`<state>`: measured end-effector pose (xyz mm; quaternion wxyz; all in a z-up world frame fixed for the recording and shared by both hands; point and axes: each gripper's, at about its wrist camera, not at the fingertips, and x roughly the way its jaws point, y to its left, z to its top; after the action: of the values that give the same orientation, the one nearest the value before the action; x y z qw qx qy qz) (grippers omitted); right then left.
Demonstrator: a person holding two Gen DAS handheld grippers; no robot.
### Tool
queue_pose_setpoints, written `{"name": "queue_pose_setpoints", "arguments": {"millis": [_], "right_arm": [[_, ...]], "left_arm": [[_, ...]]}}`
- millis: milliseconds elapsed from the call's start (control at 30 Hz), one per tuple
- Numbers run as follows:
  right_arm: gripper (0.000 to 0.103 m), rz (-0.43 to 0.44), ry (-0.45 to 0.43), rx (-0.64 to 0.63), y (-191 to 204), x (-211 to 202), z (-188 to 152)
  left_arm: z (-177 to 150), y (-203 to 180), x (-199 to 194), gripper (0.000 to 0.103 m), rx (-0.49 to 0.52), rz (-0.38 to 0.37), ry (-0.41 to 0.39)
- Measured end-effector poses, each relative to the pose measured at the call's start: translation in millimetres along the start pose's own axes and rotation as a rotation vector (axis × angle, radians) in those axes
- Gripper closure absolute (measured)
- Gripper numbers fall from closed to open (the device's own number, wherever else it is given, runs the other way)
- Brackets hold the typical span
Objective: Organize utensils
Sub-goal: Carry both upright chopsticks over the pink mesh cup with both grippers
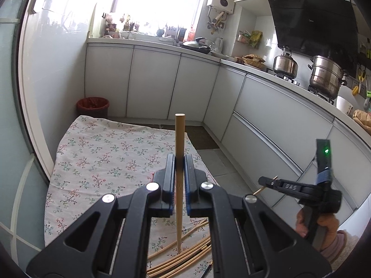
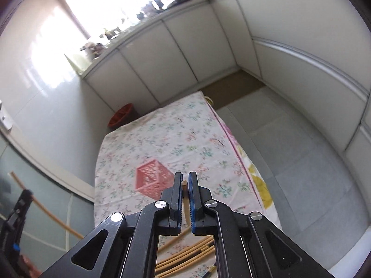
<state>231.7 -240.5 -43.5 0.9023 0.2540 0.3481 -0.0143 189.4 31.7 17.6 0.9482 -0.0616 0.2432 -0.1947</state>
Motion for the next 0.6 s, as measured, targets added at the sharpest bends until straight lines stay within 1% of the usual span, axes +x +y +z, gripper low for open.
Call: {"name": "queue_pose_setpoints", "arguments": {"millis": [267,467,600], "right_arm": [[0.098,0.038,-0.074,-0.025,23.6,-27.6,22.2],[0.098,0.045,-0.122,-0.079,48.9,-25.5,43.2],[0.098,0.070,-0.157,-0.094,62.7,-22.2,61.1]], "left_arm": [[7.6,0.8,9.1,0.095,-0.008,0.020,-0.024],[21.7,-5.2,25.3,0.095,0.002,0.048,-0.068],[34.4,-11.2,41.4,0.095,0.023,0.074,-0.115]]}}
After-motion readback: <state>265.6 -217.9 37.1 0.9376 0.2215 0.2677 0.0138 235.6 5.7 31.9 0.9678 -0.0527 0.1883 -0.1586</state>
